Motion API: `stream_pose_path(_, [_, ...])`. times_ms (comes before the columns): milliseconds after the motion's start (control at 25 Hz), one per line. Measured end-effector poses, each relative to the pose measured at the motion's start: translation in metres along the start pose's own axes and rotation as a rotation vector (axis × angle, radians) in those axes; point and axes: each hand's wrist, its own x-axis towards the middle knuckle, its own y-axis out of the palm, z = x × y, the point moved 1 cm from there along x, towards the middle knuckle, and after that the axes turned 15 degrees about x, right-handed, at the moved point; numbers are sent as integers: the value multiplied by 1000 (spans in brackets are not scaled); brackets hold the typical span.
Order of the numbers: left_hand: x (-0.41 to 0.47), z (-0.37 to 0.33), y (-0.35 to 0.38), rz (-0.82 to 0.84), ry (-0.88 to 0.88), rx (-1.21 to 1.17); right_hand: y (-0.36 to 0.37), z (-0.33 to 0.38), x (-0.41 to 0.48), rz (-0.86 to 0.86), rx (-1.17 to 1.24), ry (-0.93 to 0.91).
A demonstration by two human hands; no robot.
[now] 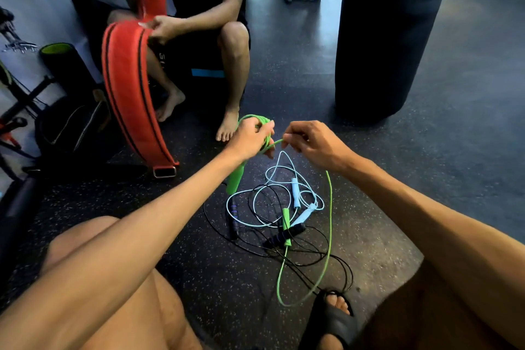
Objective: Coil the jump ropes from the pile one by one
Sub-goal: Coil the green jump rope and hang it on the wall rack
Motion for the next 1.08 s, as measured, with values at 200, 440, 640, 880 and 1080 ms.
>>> stream_pose_path(200, [-18,-17,9,369,-9,-65,-9,-2,5,-161,27,-11])
stream_pose_path(440, [-22,-27,2,697,-110,-486,-19,-14,5,-191,306,85])
stream_pose_path(640, [-23,-36,-7,752,-57,-785,-10,-23,4,-172,477,251])
stream_pose_path(880, [-9,-33,-19,360,-167,-1135,6,-27,-9,-36,504,533])
stream_pose_path(1080, [1,-22,-21,-28,-206,-1088,13,-20,-17,215,470,596])
